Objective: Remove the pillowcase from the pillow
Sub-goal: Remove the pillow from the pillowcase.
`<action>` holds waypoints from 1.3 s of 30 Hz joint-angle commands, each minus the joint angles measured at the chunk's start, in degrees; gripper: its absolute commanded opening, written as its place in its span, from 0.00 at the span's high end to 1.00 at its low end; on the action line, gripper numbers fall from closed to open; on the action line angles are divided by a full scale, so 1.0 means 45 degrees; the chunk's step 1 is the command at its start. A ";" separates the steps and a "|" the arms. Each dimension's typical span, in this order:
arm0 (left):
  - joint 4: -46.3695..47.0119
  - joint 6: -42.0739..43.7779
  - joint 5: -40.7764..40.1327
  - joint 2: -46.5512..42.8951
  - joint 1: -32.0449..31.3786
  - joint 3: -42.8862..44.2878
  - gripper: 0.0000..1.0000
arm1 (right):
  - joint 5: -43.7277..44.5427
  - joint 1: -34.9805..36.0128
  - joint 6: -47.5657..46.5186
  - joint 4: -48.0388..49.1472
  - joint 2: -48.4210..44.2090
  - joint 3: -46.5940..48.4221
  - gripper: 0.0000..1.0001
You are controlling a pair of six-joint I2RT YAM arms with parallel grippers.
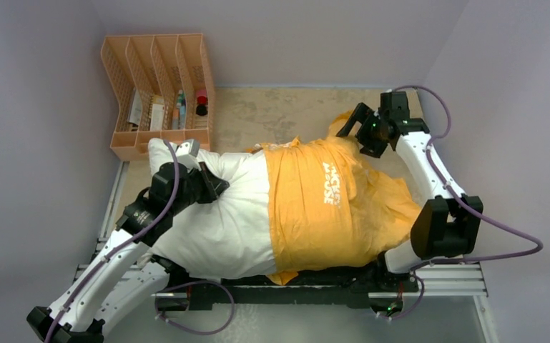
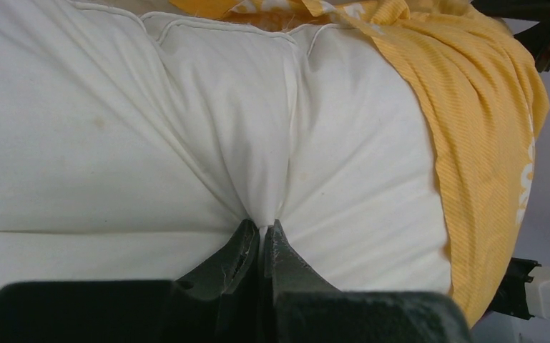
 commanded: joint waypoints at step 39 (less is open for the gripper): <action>-0.1709 0.0191 -0.2213 0.1150 -0.0111 0.2878 0.48 | -0.2029 -0.3122 -0.1647 0.0346 -0.0758 0.0849 1.00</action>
